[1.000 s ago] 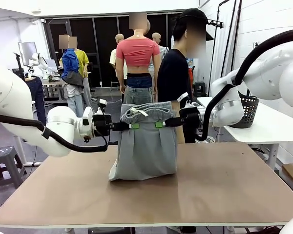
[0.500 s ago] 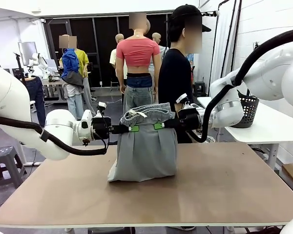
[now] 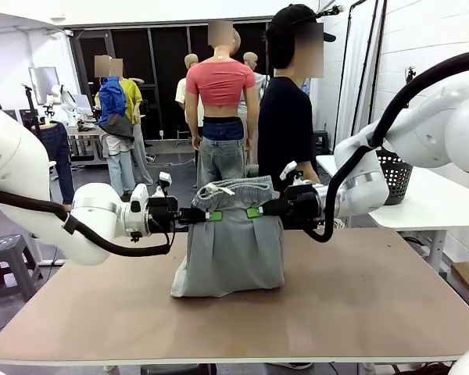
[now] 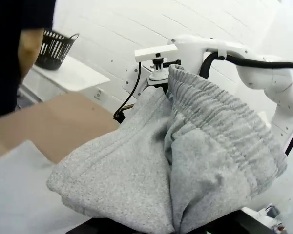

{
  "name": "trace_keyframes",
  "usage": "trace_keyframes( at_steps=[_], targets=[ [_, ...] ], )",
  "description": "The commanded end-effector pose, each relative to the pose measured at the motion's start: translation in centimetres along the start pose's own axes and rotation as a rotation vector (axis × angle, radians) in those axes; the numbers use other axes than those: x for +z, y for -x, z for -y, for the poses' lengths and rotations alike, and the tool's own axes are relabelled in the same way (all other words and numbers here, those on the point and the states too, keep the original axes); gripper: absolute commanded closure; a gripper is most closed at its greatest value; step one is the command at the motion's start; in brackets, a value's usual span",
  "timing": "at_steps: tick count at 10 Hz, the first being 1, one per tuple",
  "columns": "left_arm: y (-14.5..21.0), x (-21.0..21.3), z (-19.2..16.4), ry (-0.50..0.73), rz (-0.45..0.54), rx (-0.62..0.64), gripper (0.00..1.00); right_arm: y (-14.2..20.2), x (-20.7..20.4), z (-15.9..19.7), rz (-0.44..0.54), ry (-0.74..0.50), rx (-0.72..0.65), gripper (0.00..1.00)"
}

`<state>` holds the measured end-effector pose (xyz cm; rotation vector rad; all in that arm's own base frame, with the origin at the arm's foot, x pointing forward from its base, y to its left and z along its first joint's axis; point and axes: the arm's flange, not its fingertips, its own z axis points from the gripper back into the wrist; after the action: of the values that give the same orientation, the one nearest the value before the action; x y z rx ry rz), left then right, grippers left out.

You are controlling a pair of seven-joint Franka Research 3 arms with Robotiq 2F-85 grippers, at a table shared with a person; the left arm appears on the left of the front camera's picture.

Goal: Fold the training pants.
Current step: Fold the Training pants in half.

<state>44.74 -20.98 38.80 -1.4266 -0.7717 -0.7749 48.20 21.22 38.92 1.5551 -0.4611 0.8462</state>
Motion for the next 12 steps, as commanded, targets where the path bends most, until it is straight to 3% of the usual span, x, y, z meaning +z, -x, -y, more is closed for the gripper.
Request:
trace_keyframes(
  at_steps=[1,5,8,9,10,12],
  targets=[
    [0.7,1.5,-0.6,-0.004,0.007,0.172,1.00,1.7,0.4,1.6,0.010,-0.009,-0.152,1.00],
    [3.2,3.4,-6.7,0.018,0.039,0.536,1.00,3.2,0.3,6.9,0.019,0.028,-0.377,1.00],
    [4.2,4.1,-9.3,-0.029,0.076,0.596,1.00,2.9,0.7,8.8,0.016,0.065,-0.434,1.00],
    [3.8,3.9,-8.3,-0.007,0.084,0.520,1.00,2.7,0.6,8.2,-0.001,0.060,-0.394,1.00],
    [5.6,2.2,-8.7,-0.004,0.024,0.587,1.00,3.3,-0.8,8.8,0.026,0.047,-0.408,1.00],
    [5.6,2.2,-8.7,-0.004,0.024,0.587,1.00,3.3,-0.8,8.8,0.026,0.047,-0.408,1.00]
  ],
)
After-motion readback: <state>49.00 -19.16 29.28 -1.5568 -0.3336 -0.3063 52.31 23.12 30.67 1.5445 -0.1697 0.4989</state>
